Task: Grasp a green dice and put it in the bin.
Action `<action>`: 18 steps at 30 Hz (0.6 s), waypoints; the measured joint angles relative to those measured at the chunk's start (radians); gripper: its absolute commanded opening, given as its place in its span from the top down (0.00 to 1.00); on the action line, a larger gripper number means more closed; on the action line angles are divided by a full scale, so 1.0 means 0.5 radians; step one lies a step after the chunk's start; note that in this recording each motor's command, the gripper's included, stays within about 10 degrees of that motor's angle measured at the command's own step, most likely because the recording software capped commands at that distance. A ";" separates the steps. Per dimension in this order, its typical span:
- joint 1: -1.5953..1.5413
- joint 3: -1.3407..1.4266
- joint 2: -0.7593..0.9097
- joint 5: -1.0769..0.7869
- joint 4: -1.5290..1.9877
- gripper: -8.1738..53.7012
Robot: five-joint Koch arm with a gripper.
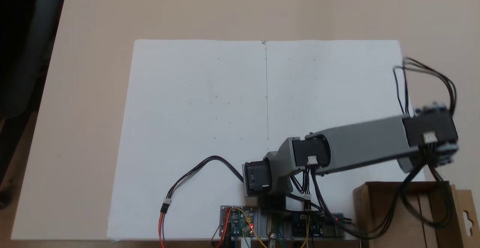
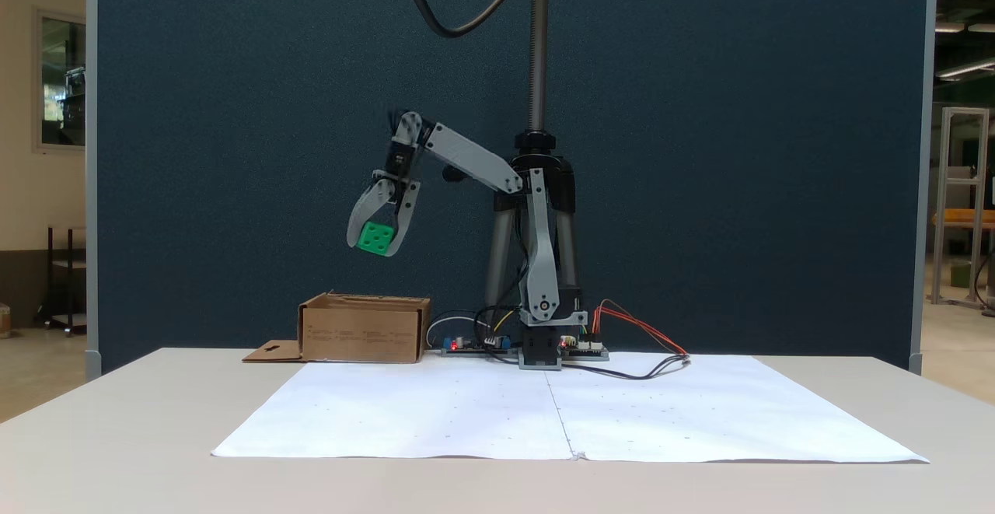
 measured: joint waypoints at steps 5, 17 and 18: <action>0.476 -0.015 -0.006 -0.212 0.009 0.68; 0.607 -0.018 -0.178 -0.267 0.021 0.37; 0.607 -0.015 -0.206 -0.267 0.021 0.32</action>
